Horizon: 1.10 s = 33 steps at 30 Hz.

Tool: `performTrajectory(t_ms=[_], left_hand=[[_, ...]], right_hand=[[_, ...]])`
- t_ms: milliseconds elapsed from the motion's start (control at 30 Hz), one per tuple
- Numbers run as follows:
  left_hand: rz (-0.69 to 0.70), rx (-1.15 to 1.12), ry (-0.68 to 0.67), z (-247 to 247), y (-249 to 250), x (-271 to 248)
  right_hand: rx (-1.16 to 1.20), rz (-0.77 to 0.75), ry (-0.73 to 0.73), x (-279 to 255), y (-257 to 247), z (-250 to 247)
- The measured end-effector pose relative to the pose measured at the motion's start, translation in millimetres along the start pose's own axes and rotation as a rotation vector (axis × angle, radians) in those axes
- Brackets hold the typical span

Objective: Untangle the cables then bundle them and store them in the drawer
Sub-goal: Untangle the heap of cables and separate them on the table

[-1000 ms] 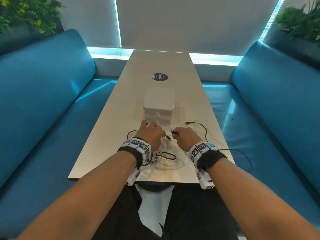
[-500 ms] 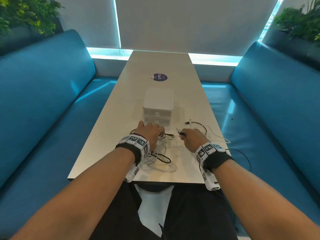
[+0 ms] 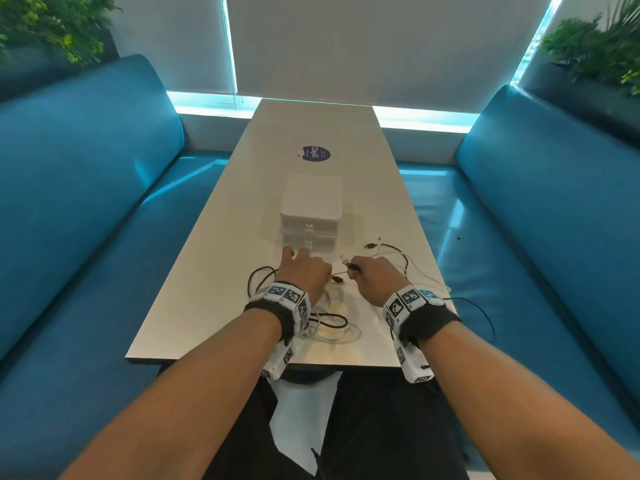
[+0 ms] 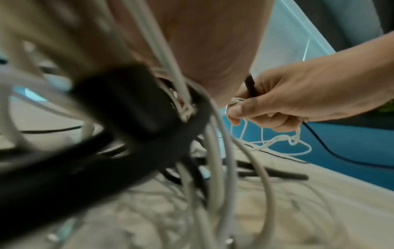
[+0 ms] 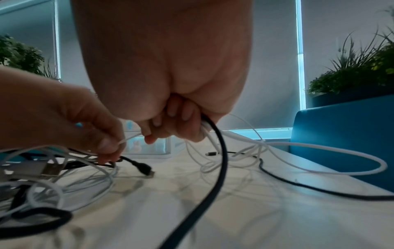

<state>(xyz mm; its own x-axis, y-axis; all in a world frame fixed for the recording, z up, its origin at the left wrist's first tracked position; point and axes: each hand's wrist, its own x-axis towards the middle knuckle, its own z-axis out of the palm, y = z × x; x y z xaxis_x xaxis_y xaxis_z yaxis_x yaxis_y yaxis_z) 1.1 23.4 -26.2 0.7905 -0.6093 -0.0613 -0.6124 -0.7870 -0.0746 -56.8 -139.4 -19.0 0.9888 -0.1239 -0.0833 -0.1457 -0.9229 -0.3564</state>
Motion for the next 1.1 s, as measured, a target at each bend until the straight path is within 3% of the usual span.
performTrajectory(t_ms=[233, 367, 600, 733, 833, 1000, 1100], left_hand=[[0.094, 0.076, 0.049, -2, -12, -2], [0.098, 0.049, -0.013, -5, -15, -2], [0.099, 0.071, 0.108, -17, -26, -1], [0.111, -0.143, 0.025, -7, -33, -2], [0.046, -0.286, 0.000, 1, -37, -4], [0.007, -0.149, 0.111, 0, -49, -8], [-0.006, 0.052, 0.078, -2, -76, -11]], right_hand=[[-0.042, 0.031, 0.004, -1, 16, -6], [-0.044, 0.056, -0.002, 1, 22, -7], [-0.057, 0.077, 0.011, 7, 21, -8], [-0.064, 0.121, -0.007, 9, 23, -4], [-0.091, 0.150, -0.007, 9, 24, 3], [-0.194, 0.183, -0.007, 7, 29, 3], [-0.228, 0.217, -0.006, 1, 45, -2]])
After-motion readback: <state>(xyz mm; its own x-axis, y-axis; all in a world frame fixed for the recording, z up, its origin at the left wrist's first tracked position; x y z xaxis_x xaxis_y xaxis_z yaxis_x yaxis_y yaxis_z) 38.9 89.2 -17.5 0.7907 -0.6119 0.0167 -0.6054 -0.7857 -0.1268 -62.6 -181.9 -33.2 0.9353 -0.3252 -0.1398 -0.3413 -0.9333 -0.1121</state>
